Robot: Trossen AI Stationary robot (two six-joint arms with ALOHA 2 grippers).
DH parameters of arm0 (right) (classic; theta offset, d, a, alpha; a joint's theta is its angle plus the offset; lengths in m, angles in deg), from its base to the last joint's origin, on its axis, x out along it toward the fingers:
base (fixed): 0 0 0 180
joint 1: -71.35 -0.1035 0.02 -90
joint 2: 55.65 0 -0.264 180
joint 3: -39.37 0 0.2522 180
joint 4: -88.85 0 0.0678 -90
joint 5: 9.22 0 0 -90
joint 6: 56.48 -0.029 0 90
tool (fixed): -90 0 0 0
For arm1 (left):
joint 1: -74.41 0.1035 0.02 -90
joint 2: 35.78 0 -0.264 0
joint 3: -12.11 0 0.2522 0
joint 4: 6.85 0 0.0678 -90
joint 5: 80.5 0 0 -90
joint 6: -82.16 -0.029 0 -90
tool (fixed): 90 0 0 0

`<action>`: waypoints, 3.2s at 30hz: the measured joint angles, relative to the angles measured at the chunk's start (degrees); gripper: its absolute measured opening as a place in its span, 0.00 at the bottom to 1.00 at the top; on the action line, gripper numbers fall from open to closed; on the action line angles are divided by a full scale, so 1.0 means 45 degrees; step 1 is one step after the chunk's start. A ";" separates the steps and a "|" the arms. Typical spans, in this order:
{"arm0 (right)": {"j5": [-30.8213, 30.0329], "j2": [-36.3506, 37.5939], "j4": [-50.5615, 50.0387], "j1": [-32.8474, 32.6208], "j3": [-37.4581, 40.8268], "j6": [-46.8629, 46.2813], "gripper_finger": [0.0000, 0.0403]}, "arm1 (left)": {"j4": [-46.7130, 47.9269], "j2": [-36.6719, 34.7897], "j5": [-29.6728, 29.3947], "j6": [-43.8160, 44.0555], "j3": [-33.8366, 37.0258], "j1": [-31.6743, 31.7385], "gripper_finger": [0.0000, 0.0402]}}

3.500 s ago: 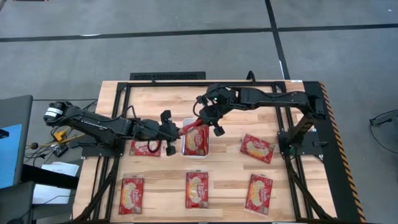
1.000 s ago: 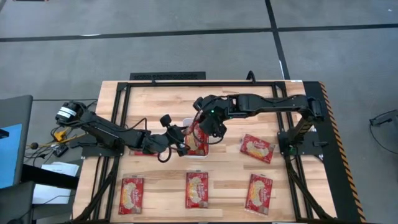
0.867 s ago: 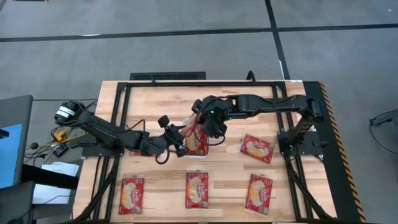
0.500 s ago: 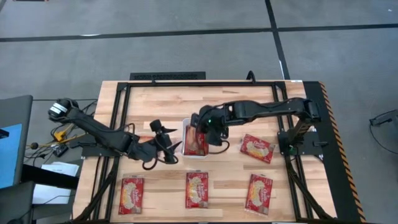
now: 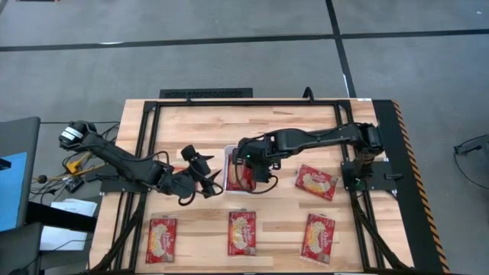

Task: Sort popcorn bags into baskets
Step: Put the red popcorn bag into the white bin

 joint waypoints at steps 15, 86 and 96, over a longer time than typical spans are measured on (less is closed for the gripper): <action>0.0997 -0.0467 -0.1047 0.0014 -0.0015 -0.0531 0.02 | 0.0066 -0.0010 0.0539 0.0301 0.0000 0.0437 0.64; 0.2537 0.0940 -0.2354 0.0776 0.0010 -0.1125 0.31 | 0.0445 -0.0010 0.1564 0.1283 0.0005 0.1689 0.64; 0.0989 0.2299 -0.0609 0.1037 -0.0005 -0.5221 0.28 | 0.1469 -0.0034 0.1530 0.2308 0.0005 0.1014 0.64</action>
